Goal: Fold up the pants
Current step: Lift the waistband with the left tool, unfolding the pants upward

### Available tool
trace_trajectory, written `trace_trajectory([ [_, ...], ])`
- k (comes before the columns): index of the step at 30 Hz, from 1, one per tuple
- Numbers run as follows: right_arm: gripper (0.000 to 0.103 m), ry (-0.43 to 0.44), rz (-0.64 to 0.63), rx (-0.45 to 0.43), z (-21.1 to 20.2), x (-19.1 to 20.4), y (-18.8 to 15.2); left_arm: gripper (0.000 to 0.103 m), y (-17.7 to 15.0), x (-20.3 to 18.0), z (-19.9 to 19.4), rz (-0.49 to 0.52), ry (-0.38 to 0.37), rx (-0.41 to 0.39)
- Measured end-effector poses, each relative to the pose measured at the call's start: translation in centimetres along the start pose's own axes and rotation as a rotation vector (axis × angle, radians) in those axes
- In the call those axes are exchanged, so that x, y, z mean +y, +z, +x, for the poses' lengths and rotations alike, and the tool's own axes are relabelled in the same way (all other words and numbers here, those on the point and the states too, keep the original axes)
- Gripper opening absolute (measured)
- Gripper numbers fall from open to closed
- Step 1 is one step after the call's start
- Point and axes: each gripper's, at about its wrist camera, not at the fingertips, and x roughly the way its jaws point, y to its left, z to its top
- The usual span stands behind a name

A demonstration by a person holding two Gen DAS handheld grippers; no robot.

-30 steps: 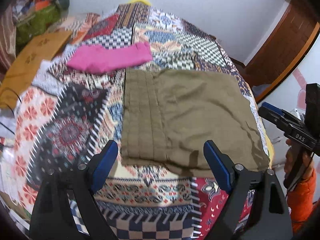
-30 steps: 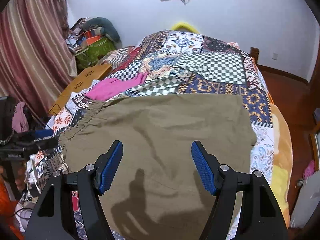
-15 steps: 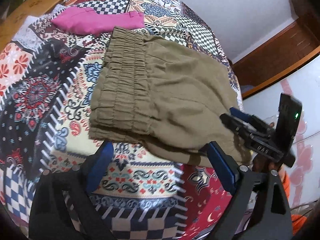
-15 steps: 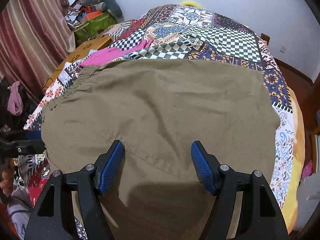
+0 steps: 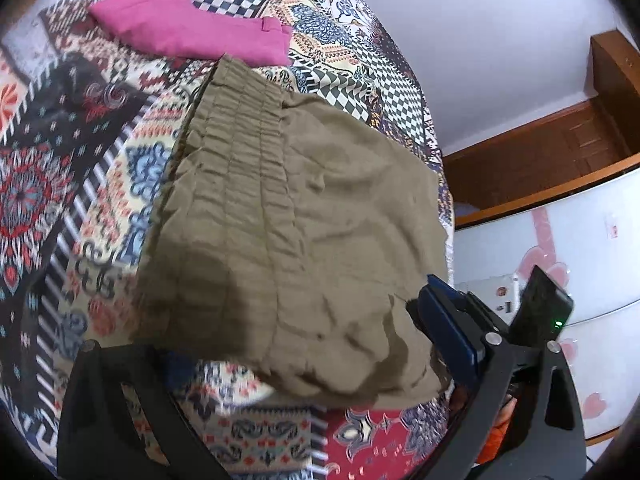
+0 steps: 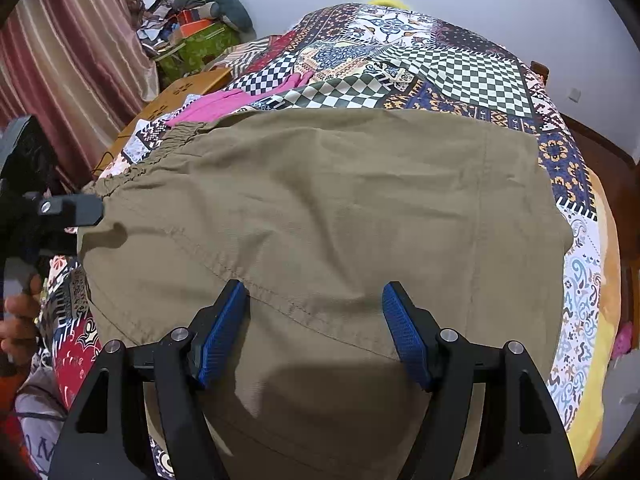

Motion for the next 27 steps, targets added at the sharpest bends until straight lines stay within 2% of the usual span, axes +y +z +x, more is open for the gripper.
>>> trace_trajectory([
  [1, 0.067, 0.002, 0.0, 0.0, 0.0, 0.0, 0.0, 0.093, 0.2, -0.3, 0.2, 0.016, 0.018, -0.005],
  [3, 0.067, 0.005, 0.003, -0.001, 0.0, -0.1, 0.0, 0.079, 0.5, -1.0, 0.5, 0.061, 0.073, -0.022],
  [8, 0.067, 0.004, 0.007, -0.004, 0.0, -0.3, 0.1, 0.059, 0.9, -1.3, 0.9, 0.12, 0.152, -0.057],
  [10, 0.067, 0.007, 0.012, -0.004, -0.1, -0.4, 0.2, 0.055, 1.0, -1.6, 0.9, 0.142, 0.174, -0.076],
  [14, 0.067, 0.014, 0.02, -0.012, -0.2, -0.4, 0.5, 0.039, 1.3, -2.1, 0.3, 0.185, 0.194, -0.12],
  [19, 0.067, 0.021, -0.004, -0.016, -0.1, 0.4, 1.2, 0.034, 1.3, -2.8, -1.5, 0.248, 0.259, -0.191],
  [27, 0.067, 0.032, -0.042, -0.034, 0.1, 1.9, 2.2, 0.031, 0.6, -4.5, -6.0, 0.399, 0.448, -0.366],
])
